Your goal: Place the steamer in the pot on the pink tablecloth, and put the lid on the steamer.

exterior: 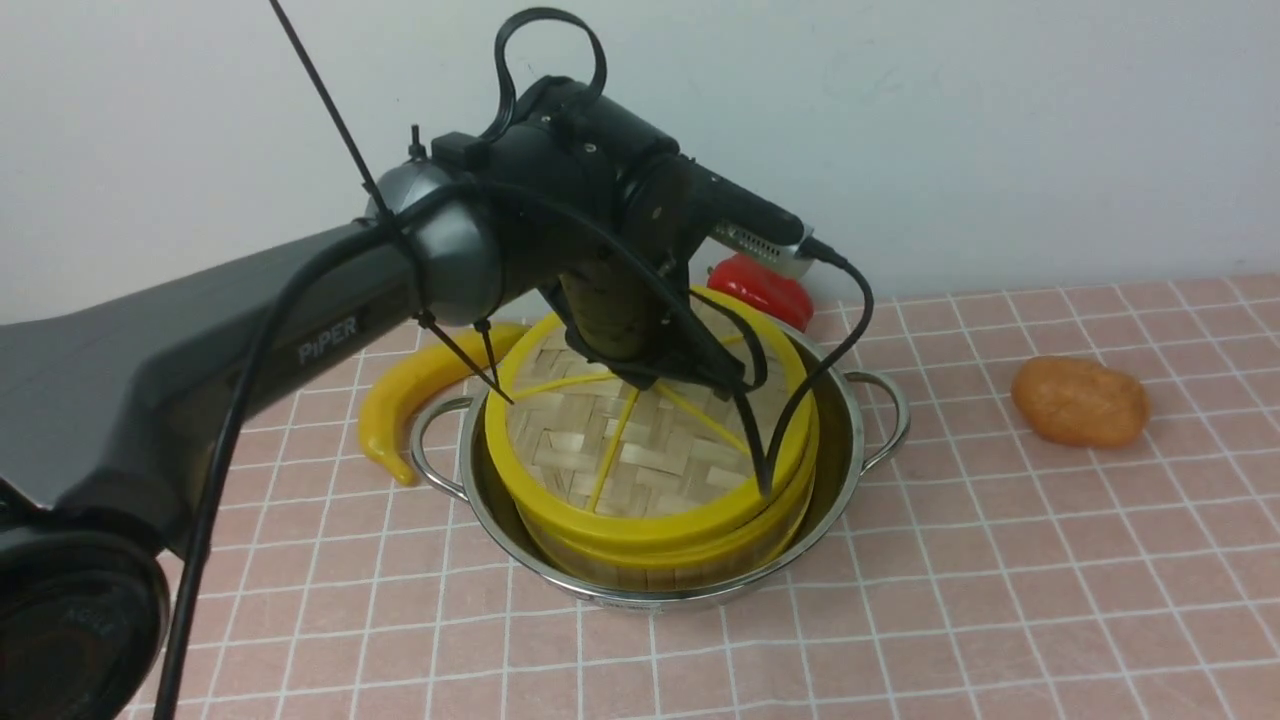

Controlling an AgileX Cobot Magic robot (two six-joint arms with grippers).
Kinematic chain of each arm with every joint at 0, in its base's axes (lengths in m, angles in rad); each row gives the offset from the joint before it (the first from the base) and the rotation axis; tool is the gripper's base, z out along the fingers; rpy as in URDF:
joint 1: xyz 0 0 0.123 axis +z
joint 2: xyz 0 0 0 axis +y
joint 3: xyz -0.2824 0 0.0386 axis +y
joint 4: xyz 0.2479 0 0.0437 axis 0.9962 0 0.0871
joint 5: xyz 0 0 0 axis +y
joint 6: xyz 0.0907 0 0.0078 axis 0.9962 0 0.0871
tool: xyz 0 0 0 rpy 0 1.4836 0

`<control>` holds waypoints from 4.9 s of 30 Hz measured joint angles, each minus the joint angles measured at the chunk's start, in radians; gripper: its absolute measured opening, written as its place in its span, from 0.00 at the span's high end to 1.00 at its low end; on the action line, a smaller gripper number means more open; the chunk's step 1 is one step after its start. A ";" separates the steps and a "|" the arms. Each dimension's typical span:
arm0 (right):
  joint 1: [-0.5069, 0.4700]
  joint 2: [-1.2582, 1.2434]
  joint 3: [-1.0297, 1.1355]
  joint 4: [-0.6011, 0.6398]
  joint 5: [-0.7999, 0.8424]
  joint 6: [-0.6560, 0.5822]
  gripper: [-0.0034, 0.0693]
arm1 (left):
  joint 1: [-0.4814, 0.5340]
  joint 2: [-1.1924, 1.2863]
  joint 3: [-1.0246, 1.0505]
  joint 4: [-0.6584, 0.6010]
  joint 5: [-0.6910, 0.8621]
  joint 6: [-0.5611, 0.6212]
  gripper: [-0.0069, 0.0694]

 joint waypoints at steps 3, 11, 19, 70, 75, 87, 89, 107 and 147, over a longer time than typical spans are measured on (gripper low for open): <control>0.000 0.000 0.000 0.000 0.000 0.000 0.45 | 0.000 0.002 -0.031 0.002 0.005 0.000 0.77; 0.000 0.000 0.000 0.000 0.000 0.000 0.45 | 0.000 0.033 -0.036 -0.038 0.031 0.022 0.77; 0.000 0.000 0.000 0.000 0.000 0.000 0.45 | 0.000 0.046 -0.043 -0.056 0.038 0.034 0.77; 0.000 -0.398 0.497 -0.391 -0.178 0.036 0.76 | 0.000 -1.072 0.273 -0.080 0.219 0.099 0.94; 0.000 -0.458 0.639 -0.399 -0.191 0.097 0.87 | 0.000 -1.261 0.671 -0.097 0.065 0.065 0.94; 0.000 -0.463 0.666 -0.358 -0.230 0.103 0.96 | 0.000 -1.507 0.998 -0.161 -0.244 0.000 0.94; 0.000 -0.463 0.666 -0.343 -0.231 0.104 0.96 | 0.000 -1.508 0.999 -0.163 -0.251 0.000 0.93; 0.000 -0.464 0.666 -0.207 -0.233 0.106 0.86 | 0.402 -1.733 1.142 -0.139 -0.343 0.104 0.89; -0.215 -0.573 0.739 -0.170 -0.346 0.051 0.67 | 0.751 -2.043 1.768 -0.138 -0.652 0.128 0.81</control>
